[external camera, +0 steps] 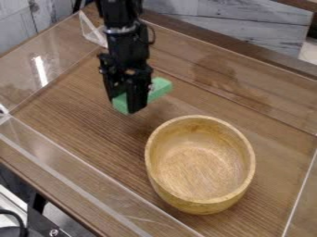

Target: Put the green block in the brown bowl

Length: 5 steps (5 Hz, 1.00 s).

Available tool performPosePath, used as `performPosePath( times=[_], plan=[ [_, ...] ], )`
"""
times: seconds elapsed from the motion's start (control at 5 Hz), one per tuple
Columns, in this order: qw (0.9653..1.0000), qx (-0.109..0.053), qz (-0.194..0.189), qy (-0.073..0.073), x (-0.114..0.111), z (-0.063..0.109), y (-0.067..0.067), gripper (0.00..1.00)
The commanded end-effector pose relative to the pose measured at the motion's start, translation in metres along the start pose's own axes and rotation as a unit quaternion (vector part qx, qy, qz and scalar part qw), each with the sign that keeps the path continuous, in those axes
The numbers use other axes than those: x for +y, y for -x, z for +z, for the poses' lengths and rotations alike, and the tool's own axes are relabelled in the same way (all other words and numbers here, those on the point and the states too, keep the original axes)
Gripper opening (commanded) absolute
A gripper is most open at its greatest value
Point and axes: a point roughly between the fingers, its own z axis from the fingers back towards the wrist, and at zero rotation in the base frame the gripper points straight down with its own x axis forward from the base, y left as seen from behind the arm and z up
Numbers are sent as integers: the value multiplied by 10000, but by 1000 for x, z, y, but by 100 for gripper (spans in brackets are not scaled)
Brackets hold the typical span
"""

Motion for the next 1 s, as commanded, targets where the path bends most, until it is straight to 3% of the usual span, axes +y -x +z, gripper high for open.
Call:
performPosePath(
  times=[0.0, 0.2, 0.4, 0.6, 0.8],
  plan=[
    [9991, -367, -75, -174, -28, 41, 1, 0],
    [9986, -468, -34, -246, -63, 81, 9, 0],
    [9977, -536, -288, -301, -123, 107, 32, 0],
    [9956, -443, -723, -390, -157, 86, 62, 0],
    [9947, -425, -789, -510, -166, 70, 64, 0]
  ],
)
